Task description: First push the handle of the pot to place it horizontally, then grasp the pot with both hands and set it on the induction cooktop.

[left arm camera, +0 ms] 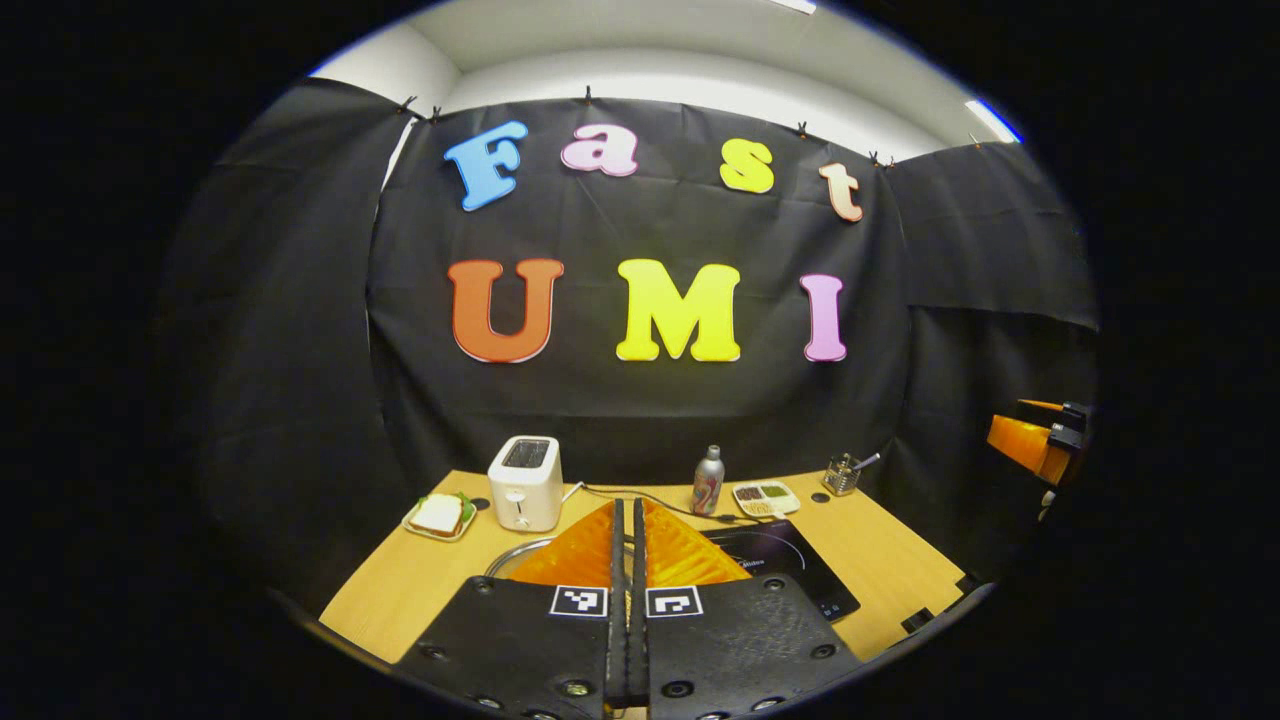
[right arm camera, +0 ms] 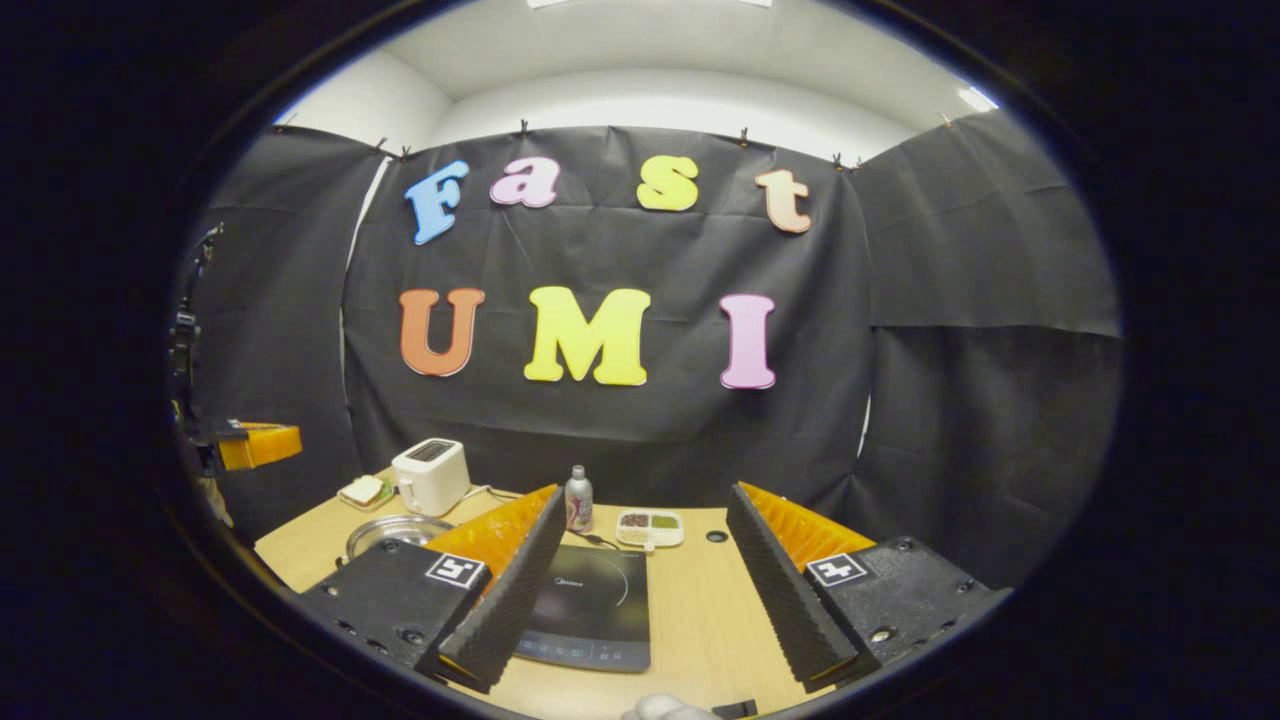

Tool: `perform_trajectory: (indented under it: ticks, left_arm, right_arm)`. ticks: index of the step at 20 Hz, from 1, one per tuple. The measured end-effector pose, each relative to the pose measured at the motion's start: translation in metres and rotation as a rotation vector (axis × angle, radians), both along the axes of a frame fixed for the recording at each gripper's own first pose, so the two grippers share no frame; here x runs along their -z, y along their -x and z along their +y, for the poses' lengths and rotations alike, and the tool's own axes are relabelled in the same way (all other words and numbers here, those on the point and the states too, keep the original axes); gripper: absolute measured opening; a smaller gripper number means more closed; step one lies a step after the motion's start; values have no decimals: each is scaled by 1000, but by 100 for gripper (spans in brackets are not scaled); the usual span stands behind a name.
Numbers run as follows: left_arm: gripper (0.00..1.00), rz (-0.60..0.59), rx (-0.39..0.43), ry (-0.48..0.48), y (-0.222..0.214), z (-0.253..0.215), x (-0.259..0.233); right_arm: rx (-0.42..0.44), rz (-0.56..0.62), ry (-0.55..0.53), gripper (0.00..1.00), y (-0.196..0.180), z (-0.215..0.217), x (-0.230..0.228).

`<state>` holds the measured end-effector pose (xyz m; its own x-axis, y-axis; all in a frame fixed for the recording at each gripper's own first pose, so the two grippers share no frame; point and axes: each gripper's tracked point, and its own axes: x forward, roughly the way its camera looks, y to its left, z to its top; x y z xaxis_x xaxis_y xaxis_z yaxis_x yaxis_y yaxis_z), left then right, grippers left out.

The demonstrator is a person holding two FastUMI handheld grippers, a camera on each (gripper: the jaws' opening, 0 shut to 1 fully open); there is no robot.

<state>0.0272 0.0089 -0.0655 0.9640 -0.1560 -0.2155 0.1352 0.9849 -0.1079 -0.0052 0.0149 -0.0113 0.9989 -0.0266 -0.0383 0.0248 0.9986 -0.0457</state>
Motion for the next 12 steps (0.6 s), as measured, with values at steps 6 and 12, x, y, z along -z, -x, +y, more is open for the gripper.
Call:
perform_trajectory:
  ticks: [6, 12]
  left_arm:
    - [0, 241, -1, -26, 3, 14, 90]
    - [0, 489, 11, -6, 26, 16, 183]
  right_arm:
    - [35, 64, 7, 100, 5, -13, 16]
    - [57, 134, 12, 99, 13, -13, 40]
